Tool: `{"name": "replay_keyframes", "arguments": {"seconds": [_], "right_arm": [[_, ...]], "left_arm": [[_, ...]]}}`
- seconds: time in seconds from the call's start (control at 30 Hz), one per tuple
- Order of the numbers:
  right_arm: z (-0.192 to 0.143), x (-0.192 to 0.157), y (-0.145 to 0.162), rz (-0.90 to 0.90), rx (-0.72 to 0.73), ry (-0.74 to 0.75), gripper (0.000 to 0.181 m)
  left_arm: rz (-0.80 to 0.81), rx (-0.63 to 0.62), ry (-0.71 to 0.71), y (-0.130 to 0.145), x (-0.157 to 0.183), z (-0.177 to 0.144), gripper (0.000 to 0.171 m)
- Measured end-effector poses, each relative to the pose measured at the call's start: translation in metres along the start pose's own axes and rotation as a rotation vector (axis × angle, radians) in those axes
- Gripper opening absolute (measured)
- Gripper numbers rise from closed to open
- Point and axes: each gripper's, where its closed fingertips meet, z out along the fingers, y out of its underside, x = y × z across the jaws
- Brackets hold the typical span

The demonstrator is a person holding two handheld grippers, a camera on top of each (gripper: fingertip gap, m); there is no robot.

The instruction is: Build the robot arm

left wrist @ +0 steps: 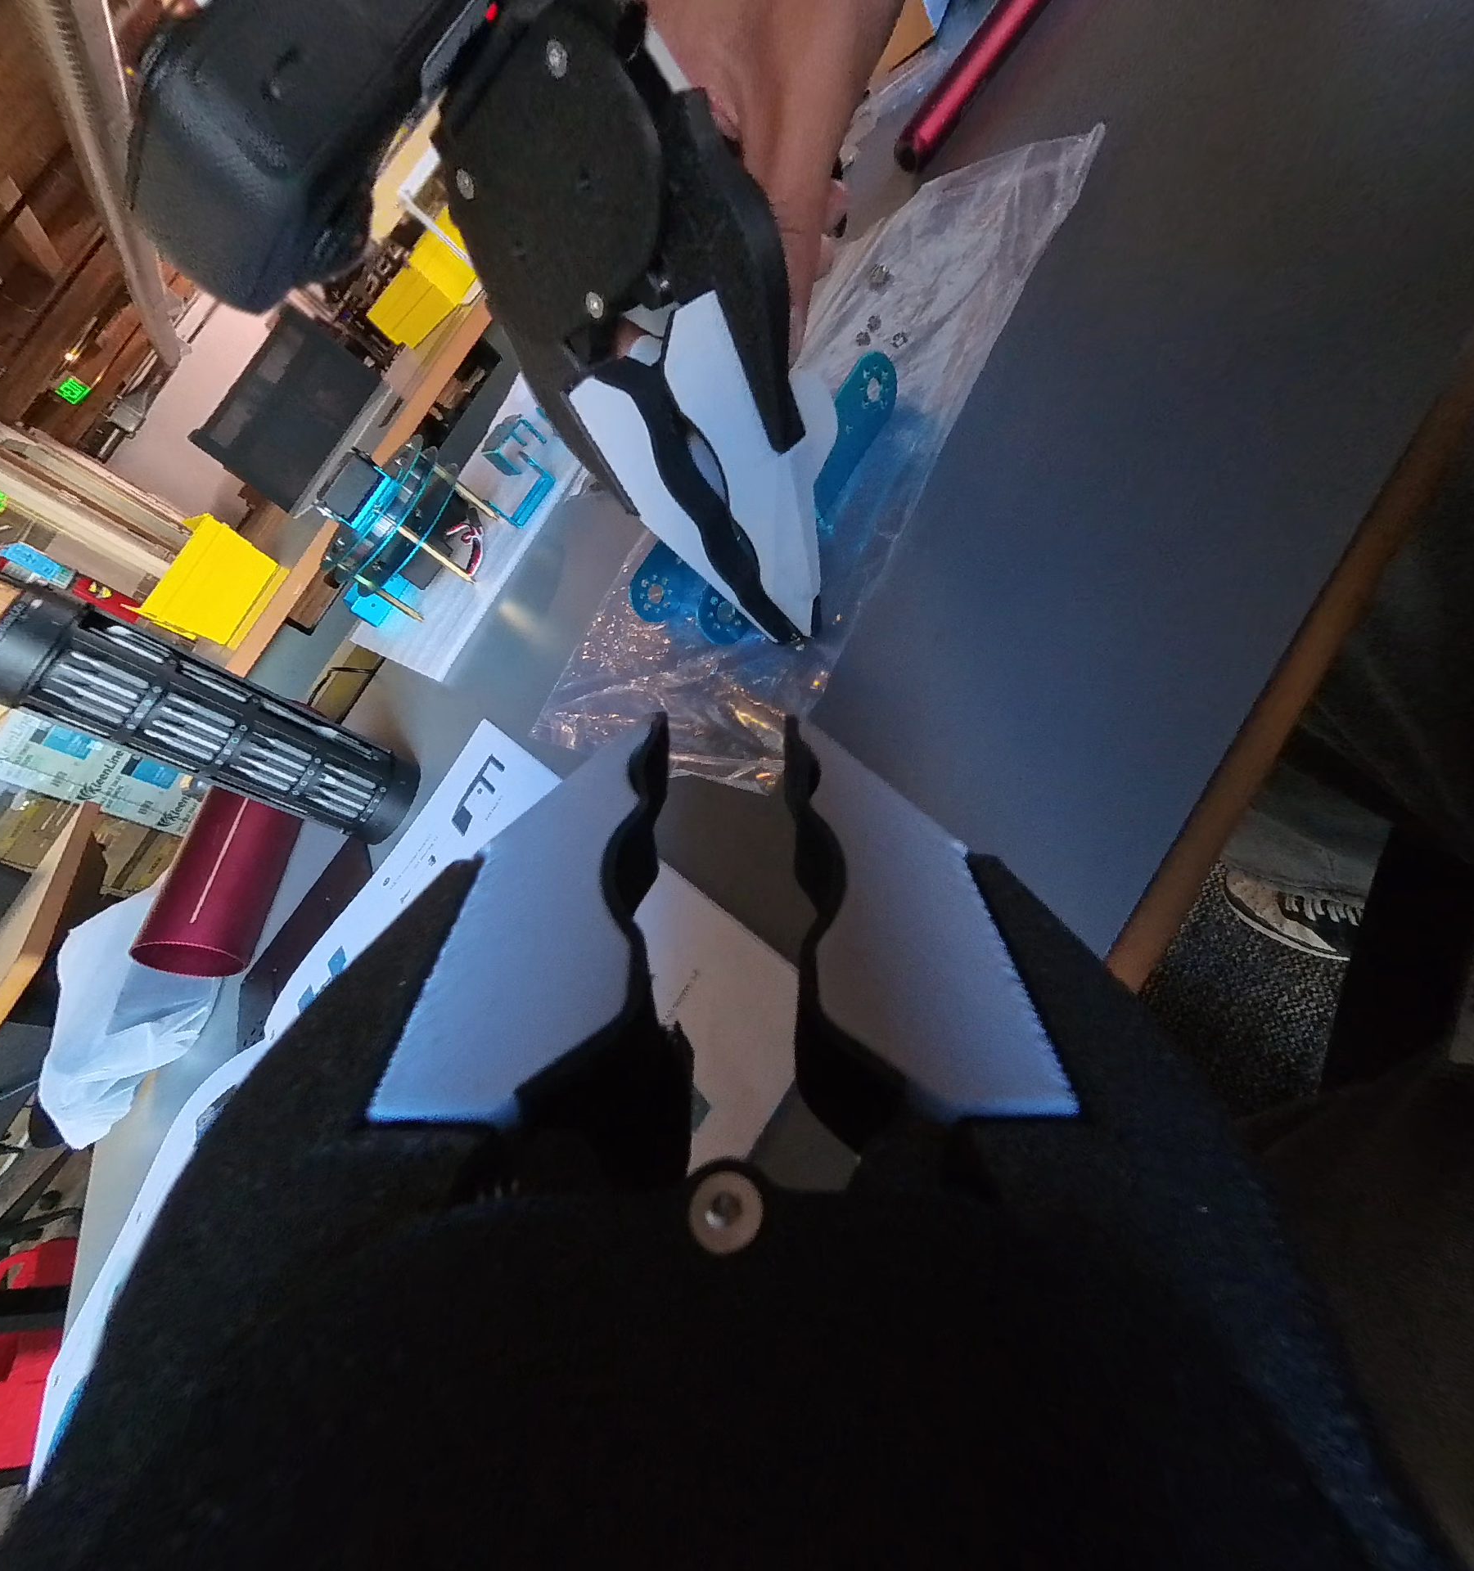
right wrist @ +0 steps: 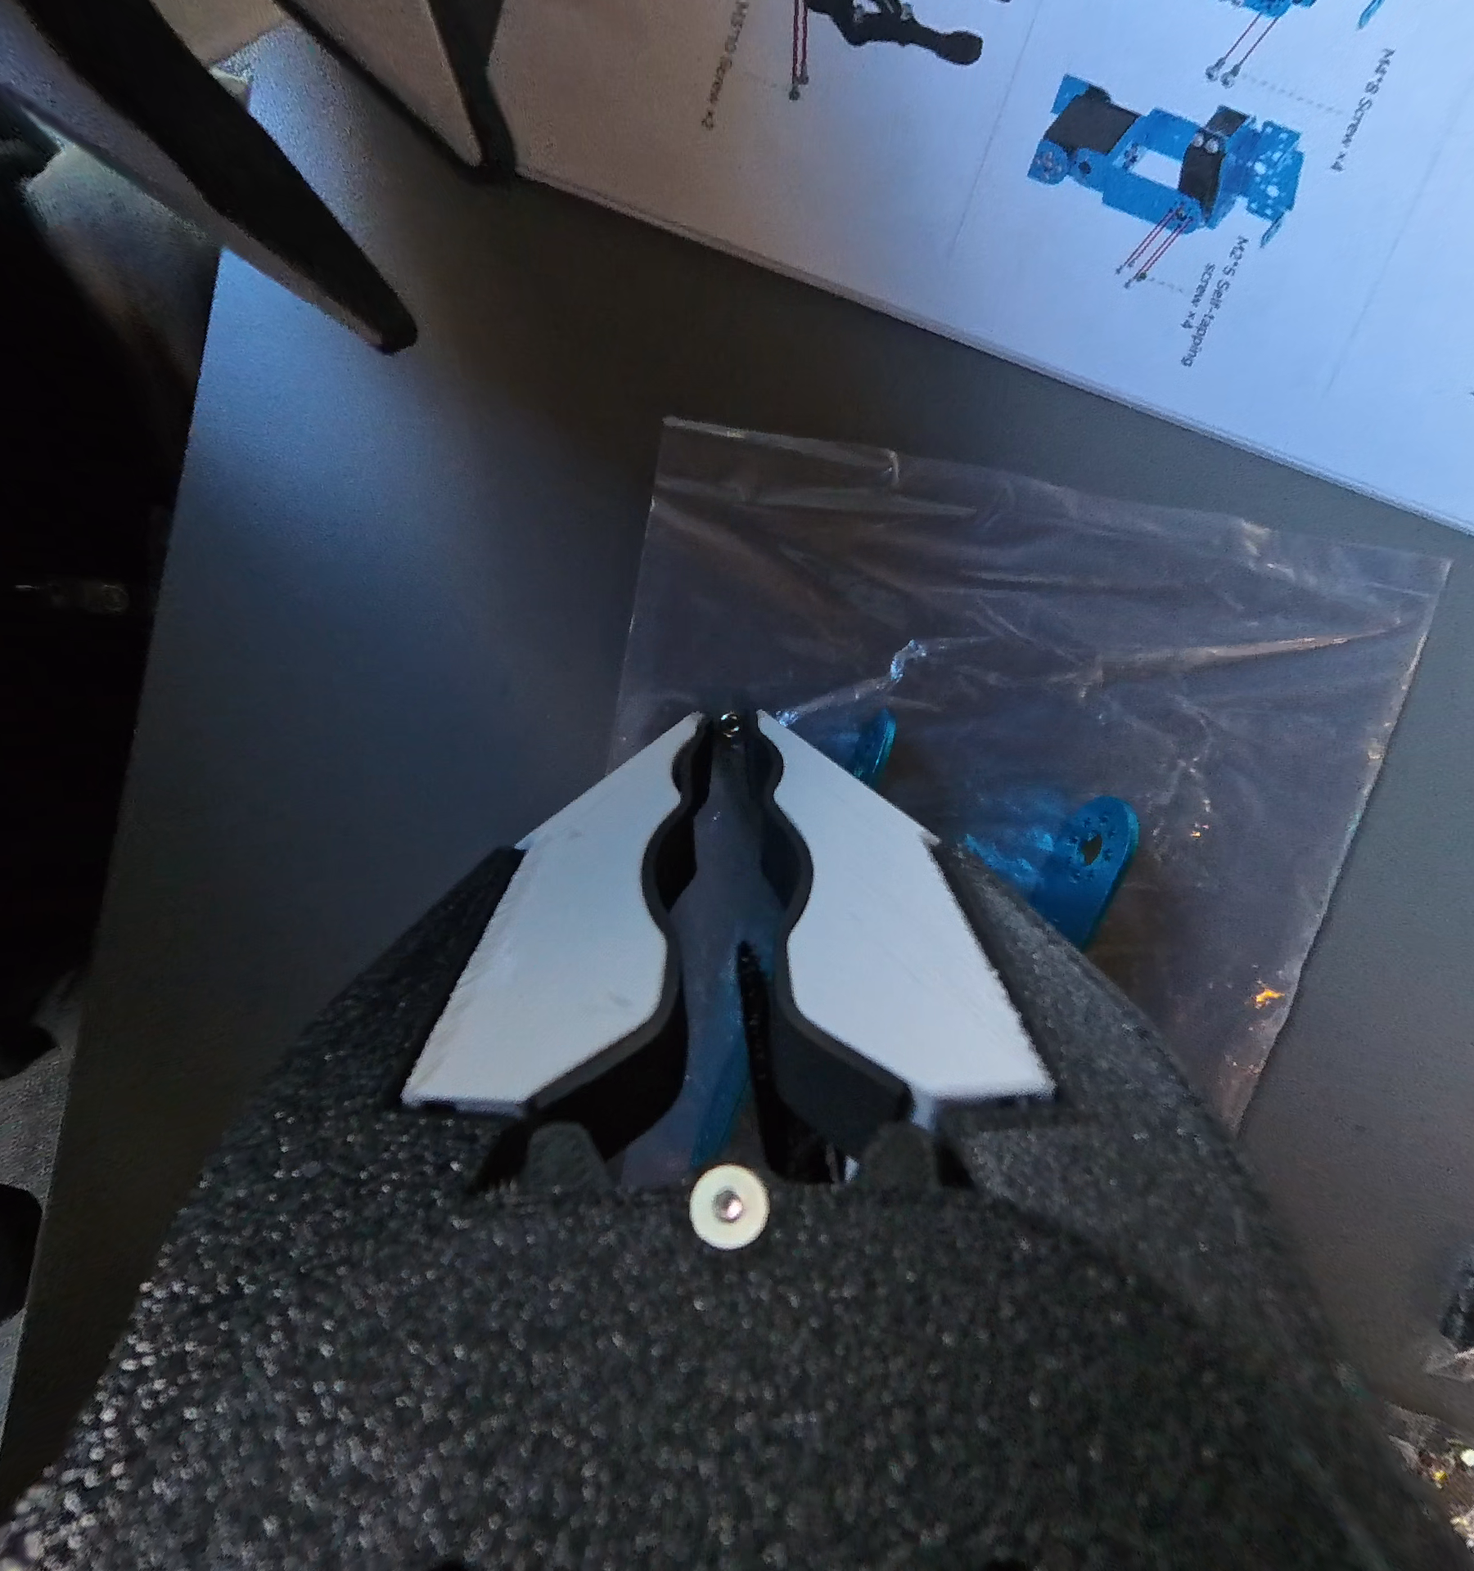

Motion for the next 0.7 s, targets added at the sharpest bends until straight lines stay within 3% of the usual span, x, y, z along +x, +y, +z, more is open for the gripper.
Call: {"name": "replay_keyframes", "arguments": {"seconds": [0.2, 0.3, 0.5, 0.6, 0.7], "right_arm": [[0.000, -0.001, 0.000, -0.006, -0.039, -0.022, 0.005], [-0.001, -0.002, -0.001, 0.040, 0.024, -0.071, 0.004], [-0.037, -0.001, -0.029, 0.212, 0.384, -0.225, 0.004], [-0.067, -0.013, -0.055, 0.313, 0.627, -0.439, 0.004], [-0.084, -0.024, -0.068, 0.351, 0.762, -0.598, 0.004]], "left_arm": [[0.019, -0.009, -0.007, 0.000, -0.001, 0.001, 0.027], [0.056, -0.011, -0.061, -0.002, -0.008, 0.003, 0.027], [0.184, 0.054, -0.188, -0.017, -0.018, 0.010, 0.026], [0.253, 0.125, -0.283, -0.031, -0.029, 0.014, 0.027], [0.307, 0.208, -0.375, -0.047, -0.038, 0.015, 0.027]]}}
